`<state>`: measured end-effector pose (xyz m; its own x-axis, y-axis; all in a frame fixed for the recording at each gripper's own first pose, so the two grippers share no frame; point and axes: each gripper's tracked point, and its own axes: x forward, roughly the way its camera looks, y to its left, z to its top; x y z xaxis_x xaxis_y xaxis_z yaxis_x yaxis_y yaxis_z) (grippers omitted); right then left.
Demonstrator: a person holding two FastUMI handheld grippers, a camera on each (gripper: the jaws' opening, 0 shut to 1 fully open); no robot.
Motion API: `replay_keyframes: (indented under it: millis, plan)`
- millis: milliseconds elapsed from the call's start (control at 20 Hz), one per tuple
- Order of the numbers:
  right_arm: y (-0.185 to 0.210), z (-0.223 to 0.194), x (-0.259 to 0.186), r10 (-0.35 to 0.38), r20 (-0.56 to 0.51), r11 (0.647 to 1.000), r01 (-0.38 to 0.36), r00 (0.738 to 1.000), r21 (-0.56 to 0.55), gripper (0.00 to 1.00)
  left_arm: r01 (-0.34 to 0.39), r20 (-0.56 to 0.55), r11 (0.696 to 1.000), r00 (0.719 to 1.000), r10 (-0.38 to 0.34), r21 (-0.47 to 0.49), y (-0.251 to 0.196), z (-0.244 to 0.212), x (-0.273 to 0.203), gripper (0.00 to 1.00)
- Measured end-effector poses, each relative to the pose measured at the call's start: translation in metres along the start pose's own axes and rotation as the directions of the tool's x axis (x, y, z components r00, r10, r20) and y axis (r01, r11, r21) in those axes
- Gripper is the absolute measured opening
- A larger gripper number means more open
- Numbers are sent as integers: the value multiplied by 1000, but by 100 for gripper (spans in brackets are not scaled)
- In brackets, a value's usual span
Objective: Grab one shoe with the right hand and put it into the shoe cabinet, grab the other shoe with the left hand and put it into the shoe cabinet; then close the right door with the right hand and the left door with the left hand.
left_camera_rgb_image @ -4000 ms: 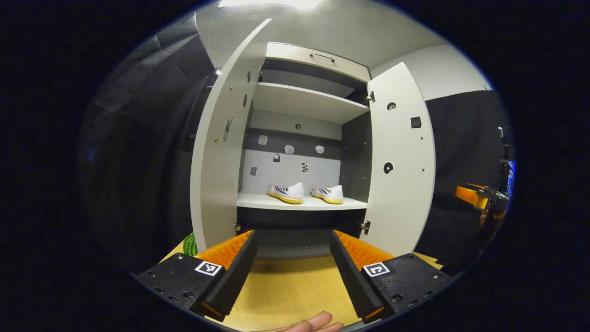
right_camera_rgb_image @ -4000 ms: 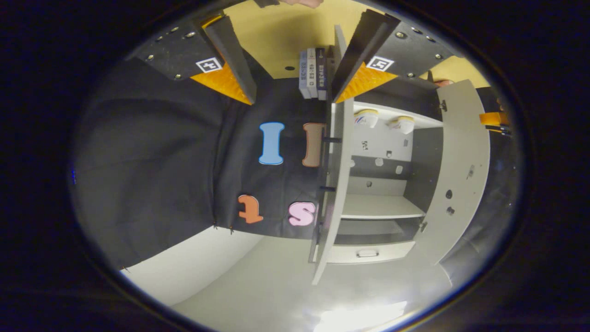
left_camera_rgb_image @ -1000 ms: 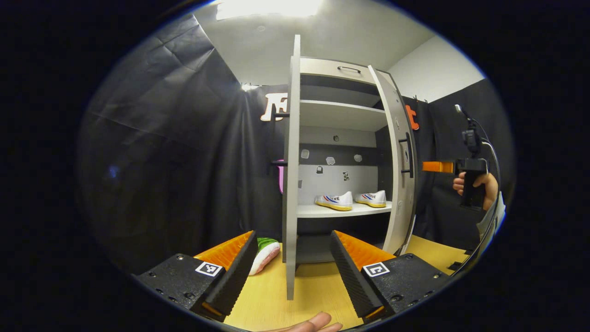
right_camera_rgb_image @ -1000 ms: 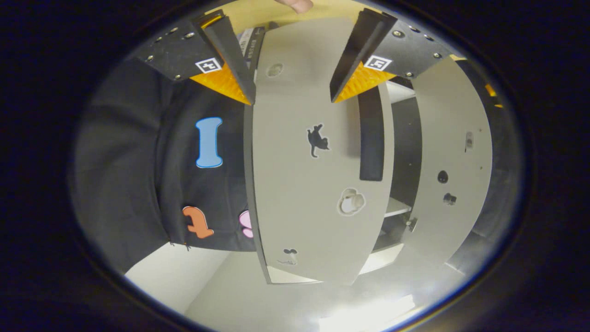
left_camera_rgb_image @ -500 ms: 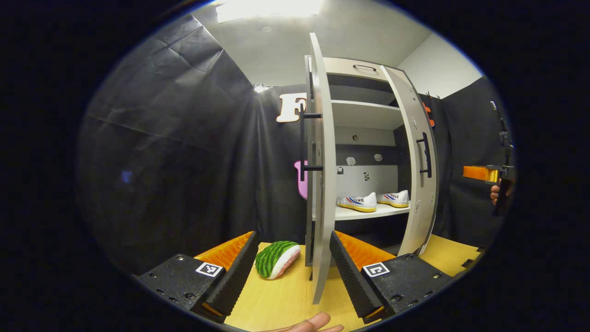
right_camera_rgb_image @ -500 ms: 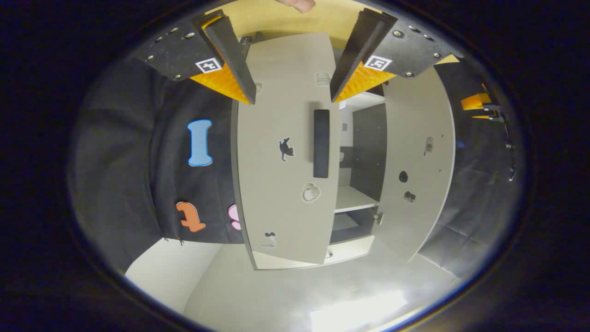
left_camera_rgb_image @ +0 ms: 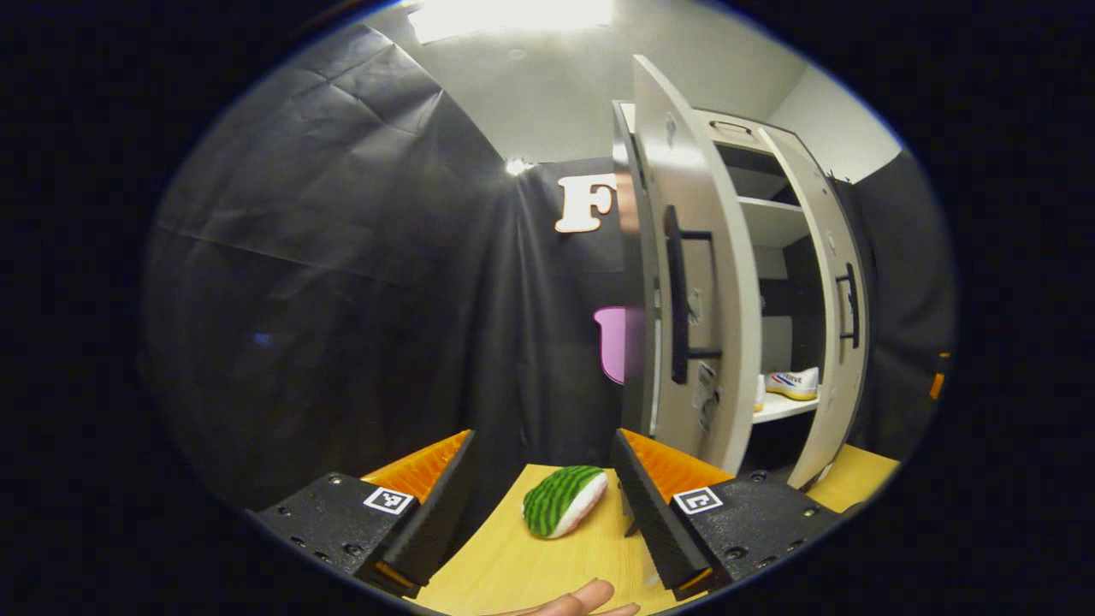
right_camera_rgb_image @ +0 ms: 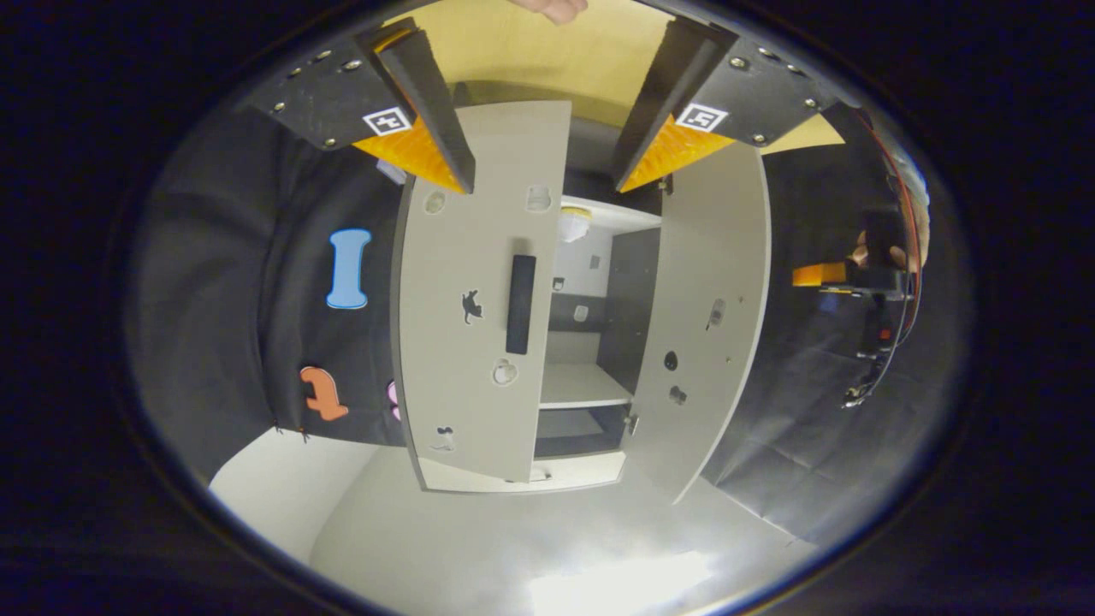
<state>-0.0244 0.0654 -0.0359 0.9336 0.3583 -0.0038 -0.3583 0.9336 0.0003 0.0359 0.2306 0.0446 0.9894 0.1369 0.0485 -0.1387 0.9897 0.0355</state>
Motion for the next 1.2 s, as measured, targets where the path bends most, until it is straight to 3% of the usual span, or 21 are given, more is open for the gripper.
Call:
replay_keyframes:
  millis: [50, 250, 450, 500, 550, 650, 750, 800, 1050, 1200]
  plan:
    - [-2, -2, -2, -18, -3, 1000, 18, 1000, 8, 96, -10, 4, 1000, 1000, 10, -3, 4, 9, 9, 95]
    - [-10, 3, -6, -44, 18, 999, 43, 999, 19, 96, 18, 12, 998, 1000, -18, -56, 5, 44, 45, 91]
    - [-25, -2, -8, -67, 16, 997, 67, 998, 27, 98, 86, -31, 986, 995, -92, -143, -12, 51, 76, 91]
    - [-30, -3, -9, -75, 15, 997, 74, 997, 37, 96, 113, -39, 982, 992, -120, -149, -21, 50, 81, 95]
    - [-33, -3, -11, -77, 19, 996, 76, 997, 51, 96, 139, -43, 979, 988, -147, -150, -31, 51, 85, 91]
    - [-36, -1, -13, -79, 28, 995, 77, 996, 69, 96, 173, -53, 974, 982, -182, -146, -43, 43, 86, 95]
    - [-39, 0, -17, -87, 38, 994, 84, 995, 72, 96, 172, -37, 973, 983, -179, -153, -51, 52, 82, 86]
    - [-40, -1, -18, -91, 39, 994, 88, 995, 72, 99, 179, -44, 971, 981, -188, -159, -57, 50, 82, 91]
    - [-34, -7, -17, -79, 37, 993, 75, 996, 90, 96, 258, -62, 952, 960, -272, -164, -105, 48, 75, 91]
    - [-39, -11, -18, -92, 29, 994, 90, 995, 61, 96, 236, -64, 961, 967, -247, -147, -125, 49, 79, 91]
